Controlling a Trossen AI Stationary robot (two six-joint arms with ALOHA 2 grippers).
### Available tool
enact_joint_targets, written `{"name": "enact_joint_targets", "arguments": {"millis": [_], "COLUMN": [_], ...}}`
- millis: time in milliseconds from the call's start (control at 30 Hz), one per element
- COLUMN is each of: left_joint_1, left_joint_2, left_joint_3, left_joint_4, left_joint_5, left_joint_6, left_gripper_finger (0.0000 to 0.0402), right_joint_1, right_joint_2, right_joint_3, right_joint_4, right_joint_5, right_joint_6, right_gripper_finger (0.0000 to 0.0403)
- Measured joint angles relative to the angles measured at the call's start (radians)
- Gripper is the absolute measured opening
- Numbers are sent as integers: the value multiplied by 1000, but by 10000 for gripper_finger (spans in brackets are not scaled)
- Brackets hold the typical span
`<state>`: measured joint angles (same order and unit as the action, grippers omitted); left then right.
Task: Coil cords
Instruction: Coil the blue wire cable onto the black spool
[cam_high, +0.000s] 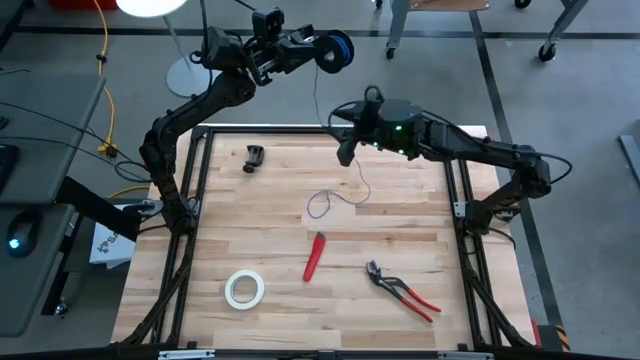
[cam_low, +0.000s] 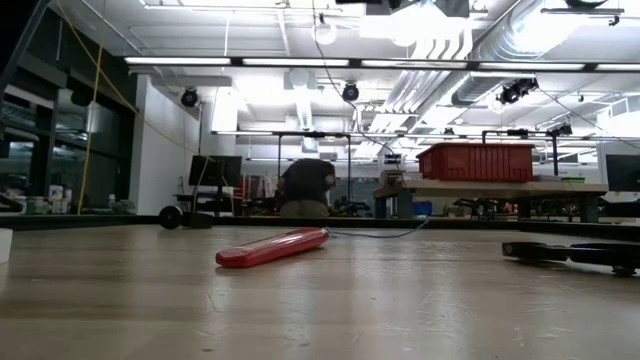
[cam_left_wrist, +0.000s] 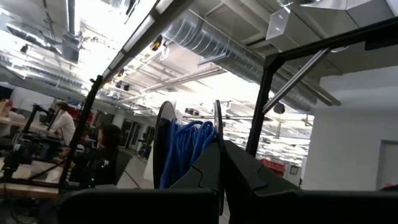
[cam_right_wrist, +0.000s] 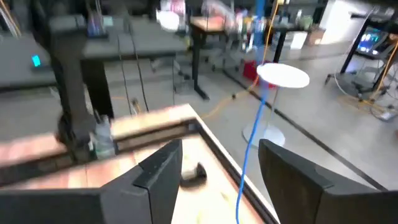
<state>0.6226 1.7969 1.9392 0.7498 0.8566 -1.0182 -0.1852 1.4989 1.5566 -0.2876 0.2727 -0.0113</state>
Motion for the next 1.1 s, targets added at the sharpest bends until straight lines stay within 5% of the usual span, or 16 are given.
{"name": "enact_joint_targets", "arguments": {"millis": [400,667,867,1100], "left_joint_1": [-17,-13,-12,-14], "left_joint_2": [-2,-3,-3,-3], "left_joint_3": [0,0,0,0], "left_joint_4": [5,4,3,3], "left_joint_5": [-8,-25,-29,-29], "left_joint_6": [37,38,45,48], "left_gripper_finger": [1,1,1,1], "right_joint_1": [0,26,25,-43], "right_joint_2": [106,71,65,73], "right_joint_3": [0,0,0,0], "right_joint_4": [112,131,131,129], "right_joint_5": [225,164,276,192], "right_joint_6": [-33,-15,-15,106], "right_gripper_finger": [204,204,204,204]}}
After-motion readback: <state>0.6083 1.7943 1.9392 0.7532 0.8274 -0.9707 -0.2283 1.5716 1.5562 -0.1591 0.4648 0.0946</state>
